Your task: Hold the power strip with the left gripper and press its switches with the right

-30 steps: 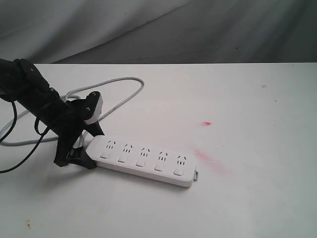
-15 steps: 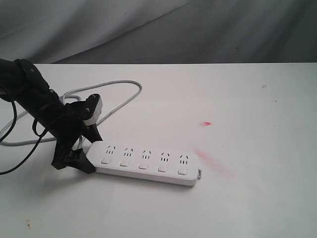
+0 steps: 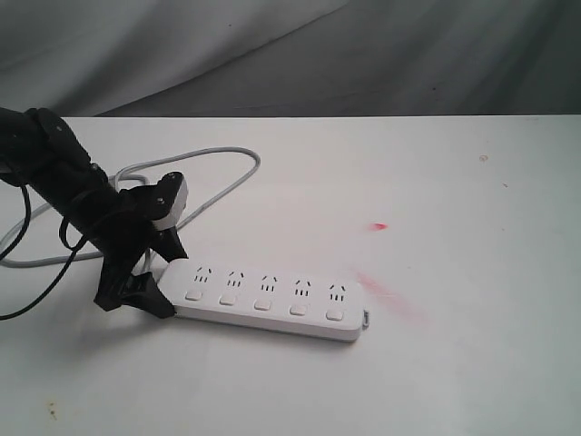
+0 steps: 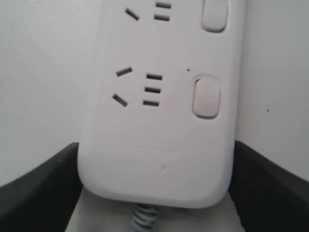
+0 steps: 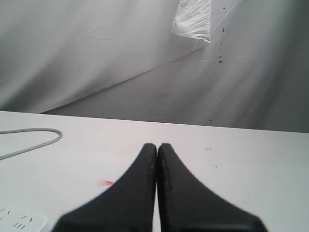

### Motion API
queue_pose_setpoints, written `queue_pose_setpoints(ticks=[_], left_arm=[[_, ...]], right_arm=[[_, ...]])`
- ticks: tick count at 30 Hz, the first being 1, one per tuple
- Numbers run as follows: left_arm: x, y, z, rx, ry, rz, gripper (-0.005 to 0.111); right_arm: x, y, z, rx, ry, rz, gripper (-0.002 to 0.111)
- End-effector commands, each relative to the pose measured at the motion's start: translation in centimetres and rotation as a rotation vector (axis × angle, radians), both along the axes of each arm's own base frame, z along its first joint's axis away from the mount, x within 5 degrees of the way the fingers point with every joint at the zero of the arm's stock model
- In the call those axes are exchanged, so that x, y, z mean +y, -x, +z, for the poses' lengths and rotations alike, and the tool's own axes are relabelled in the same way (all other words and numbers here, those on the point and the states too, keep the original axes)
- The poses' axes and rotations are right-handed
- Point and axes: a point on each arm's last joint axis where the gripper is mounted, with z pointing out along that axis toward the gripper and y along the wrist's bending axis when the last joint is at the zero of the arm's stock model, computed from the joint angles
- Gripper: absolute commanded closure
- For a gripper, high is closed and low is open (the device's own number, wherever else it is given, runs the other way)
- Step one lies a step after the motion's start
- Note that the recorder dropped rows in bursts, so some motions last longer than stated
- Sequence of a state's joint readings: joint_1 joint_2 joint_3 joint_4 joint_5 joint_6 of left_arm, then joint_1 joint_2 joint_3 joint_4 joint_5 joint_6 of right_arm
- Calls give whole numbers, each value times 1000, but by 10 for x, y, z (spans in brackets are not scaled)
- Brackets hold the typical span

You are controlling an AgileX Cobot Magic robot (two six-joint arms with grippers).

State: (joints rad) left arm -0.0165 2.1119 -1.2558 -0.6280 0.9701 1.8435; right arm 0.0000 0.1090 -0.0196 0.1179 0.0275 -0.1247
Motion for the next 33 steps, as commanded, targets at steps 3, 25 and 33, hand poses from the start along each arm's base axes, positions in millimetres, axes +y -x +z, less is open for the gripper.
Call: queue_pose_setpoints(ticks=[3,25,33], left_arm=[[-3,2,2,21,7,-9,54],[-3,2,2,20,7,-11,54],[-3,2,2,20,7,-11,54]], right_arm=[[-1,0,1,-11,15,-7,108],[-1,0,1,-11,15,-7,108],[2,8,50,76,17,23,108]])
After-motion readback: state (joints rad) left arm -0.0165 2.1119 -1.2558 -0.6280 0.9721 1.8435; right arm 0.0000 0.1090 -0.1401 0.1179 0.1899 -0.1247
